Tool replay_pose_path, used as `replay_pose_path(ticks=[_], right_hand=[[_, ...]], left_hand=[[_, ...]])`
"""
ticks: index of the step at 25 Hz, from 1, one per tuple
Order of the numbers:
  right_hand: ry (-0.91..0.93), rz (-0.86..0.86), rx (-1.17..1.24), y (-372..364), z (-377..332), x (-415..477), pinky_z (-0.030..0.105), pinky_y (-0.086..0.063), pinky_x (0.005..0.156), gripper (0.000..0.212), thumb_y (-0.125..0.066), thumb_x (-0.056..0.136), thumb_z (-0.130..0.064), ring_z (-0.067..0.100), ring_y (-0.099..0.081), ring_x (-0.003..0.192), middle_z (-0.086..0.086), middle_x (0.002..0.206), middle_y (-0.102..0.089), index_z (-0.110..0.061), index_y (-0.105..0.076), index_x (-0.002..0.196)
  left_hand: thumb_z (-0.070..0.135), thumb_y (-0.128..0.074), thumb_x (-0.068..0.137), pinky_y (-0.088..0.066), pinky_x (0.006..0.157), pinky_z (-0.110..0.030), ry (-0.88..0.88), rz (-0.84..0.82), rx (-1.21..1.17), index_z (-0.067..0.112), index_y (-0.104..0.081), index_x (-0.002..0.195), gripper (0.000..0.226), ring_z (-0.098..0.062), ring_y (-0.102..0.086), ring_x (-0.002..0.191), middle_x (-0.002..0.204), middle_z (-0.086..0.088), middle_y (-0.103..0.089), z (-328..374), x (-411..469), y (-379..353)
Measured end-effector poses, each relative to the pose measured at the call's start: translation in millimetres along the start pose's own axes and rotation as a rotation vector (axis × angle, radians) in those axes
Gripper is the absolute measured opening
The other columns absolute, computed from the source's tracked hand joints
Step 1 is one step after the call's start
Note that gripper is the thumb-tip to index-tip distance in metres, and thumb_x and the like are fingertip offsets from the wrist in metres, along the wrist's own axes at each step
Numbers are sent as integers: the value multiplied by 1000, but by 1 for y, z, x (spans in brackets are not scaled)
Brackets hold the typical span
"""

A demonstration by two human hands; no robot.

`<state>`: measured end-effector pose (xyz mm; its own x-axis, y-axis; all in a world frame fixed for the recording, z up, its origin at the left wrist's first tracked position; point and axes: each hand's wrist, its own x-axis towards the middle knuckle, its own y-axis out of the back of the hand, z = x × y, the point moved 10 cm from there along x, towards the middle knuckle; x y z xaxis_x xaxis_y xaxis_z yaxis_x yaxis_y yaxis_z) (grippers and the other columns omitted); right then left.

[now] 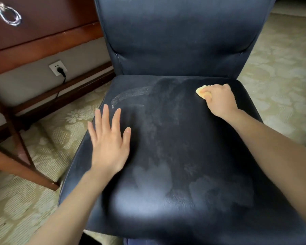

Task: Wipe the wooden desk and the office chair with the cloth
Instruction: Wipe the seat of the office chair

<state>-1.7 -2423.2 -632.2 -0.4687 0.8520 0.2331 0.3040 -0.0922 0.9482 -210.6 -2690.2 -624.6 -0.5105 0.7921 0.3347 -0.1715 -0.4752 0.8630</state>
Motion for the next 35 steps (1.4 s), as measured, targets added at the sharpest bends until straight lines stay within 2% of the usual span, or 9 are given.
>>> replay_pose_path(ticks=[5,9,13,19,23,26,28,32,35], right_hand=[[-51,-26,6,-27,-30,42,35,-37,87,34,-41,95,-6,31,-43,106,8,118,-59,-13,-57,124],[309,-41,162,-21,-101,8,38,-37,83,27,-49,92,-7,31,-43,91,8,109,-64,-12,-68,110],[620,-43,274,-3,-141,-68,30,-36,71,17,-66,80,0,26,-45,74,5,92,-70,-8,-72,93],[674,-291,382,2,-148,-132,7,-28,67,19,-69,83,-14,15,-43,76,-14,85,-65,-26,-73,97],[798,-417,432,4,-150,-173,10,-31,66,20,-63,87,-23,3,-40,81,-23,89,-61,-36,-71,100],[846,-439,446,2,-161,-155,13,-34,68,18,-64,89,-23,1,-37,80,-31,87,-52,-32,-73,102],[824,-394,447,-4,-173,-122,18,-36,74,15,-67,87,-18,7,-39,77,-32,90,-51,-25,-76,97],[625,-285,409,-27,-187,-44,10,-28,80,15,-65,88,-12,12,-44,78,-5,96,-70,-18,-76,98],[279,-120,372,-42,-180,-1,20,-33,89,22,-59,93,-13,25,-49,96,6,112,-64,-20,-71,110]], left_hand=[[41,-29,97,12,114,-48,136,-91,105,21,-16,151,59,-17,14,145,160,-2,2,-49,13,-9],[45,-25,96,10,116,-44,202,-84,89,24,-14,151,59,-13,11,145,160,1,0,-59,5,-14],[48,-21,94,8,117,-42,226,-98,106,25,-14,151,62,-13,10,145,160,0,-1,-63,3,-14],[50,-15,94,9,116,-41,238,-120,119,23,-6,151,64,-14,11,145,160,-2,3,-63,3,-19],[53,-3,89,8,116,-40,210,-127,109,22,-1,151,70,-16,10,145,160,-3,4,-57,0,-21],[57,8,88,9,116,-39,174,-117,101,24,2,151,72,-15,12,145,160,-2,5,-53,-1,-22],[59,9,85,11,115,-38,160,-95,94,25,2,151,74,-14,12,145,160,-1,4,-53,0,-22],[59,9,84,11,115,-39,150,-89,98,25,2,151,75,-15,11,145,160,-1,3,-55,2,-24],[58,7,86,8,116,-42,163,-94,104,24,0,151,74,-18,8,146,160,-3,1,-56,4,-25]])
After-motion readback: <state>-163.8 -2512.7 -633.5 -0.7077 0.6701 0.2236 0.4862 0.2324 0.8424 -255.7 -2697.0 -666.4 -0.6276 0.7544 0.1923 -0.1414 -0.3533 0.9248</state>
